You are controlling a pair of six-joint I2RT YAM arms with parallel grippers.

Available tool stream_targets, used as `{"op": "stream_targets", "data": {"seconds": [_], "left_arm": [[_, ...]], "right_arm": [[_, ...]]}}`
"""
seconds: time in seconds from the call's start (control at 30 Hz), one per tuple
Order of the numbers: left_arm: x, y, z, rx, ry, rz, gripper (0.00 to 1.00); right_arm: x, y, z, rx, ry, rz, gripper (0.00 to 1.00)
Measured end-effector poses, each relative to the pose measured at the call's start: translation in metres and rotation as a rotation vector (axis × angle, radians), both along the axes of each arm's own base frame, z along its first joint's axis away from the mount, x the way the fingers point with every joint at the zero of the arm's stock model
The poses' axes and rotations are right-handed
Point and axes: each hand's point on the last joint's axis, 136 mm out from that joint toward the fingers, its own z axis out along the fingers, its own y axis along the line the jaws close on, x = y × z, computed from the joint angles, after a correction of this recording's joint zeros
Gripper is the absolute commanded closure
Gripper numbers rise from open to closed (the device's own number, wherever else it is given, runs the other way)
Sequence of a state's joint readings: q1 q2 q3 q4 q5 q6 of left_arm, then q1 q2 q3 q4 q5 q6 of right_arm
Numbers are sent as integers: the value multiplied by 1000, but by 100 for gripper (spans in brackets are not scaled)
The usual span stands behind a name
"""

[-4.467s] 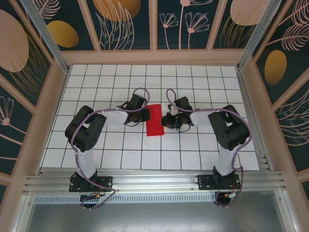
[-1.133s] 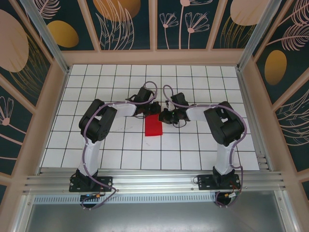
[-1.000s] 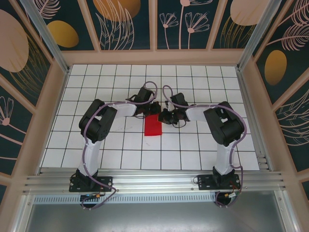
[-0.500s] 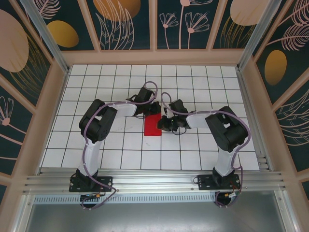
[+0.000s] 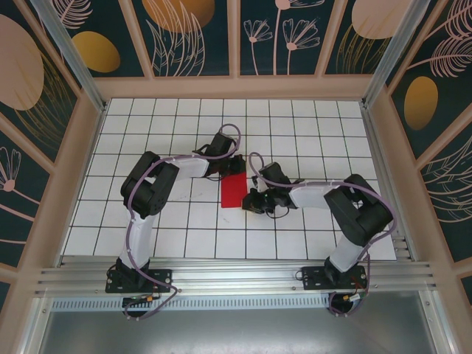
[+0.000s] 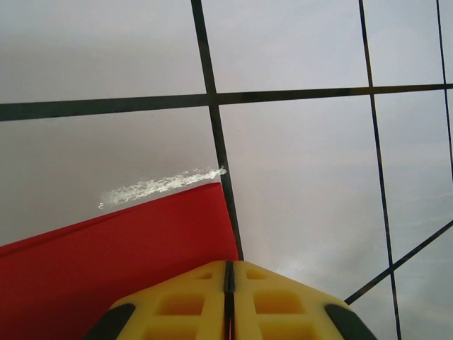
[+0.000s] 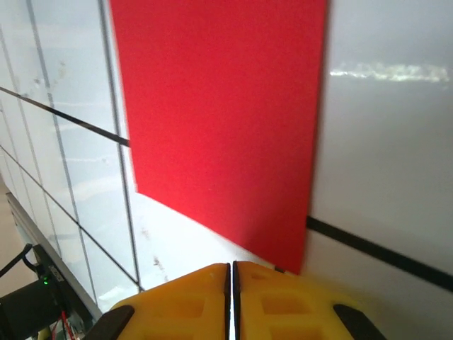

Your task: Fold a paper plane with a square sheet of paper (pick it up from the middle)

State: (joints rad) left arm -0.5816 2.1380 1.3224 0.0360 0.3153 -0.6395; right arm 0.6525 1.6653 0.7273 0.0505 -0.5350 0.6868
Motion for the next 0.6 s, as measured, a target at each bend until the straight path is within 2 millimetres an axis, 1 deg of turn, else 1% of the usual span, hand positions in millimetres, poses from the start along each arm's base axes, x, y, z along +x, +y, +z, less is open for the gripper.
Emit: {"op": "stream_targets", "data": {"seconds": [0.07,0.13,0.2,0.23,0.3,0.4,0.47,0.53,0.6], "left_arm": [[1,2,4,-1,-5,4,81],[0,4,14,-12,-16,7,78],[-2,7,29,-28,-36,12,76],[-3,8,37,-39,-48,16,76],[-5,13,56,-58,-81,31,75],[-11,23,74,-68,-114,64,73],[-18,31,74,-60,-114,85,73],[-25,39,68,-45,-99,104,73],[-33,47,58,-23,-77,125,73]], "right_arm": [[11,-5,16,21,-46,-29,86],[27,-13,32,42,-97,-69,86],[46,-24,41,43,-141,-113,86],[52,-26,42,40,-149,-126,86],[68,-30,42,24,-167,-144,87],[81,-19,37,7,-170,-123,87],[81,-8,32,-7,-167,-94,87],[75,3,25,-18,-154,-62,88],[68,11,15,-41,-133,-37,88]]}}
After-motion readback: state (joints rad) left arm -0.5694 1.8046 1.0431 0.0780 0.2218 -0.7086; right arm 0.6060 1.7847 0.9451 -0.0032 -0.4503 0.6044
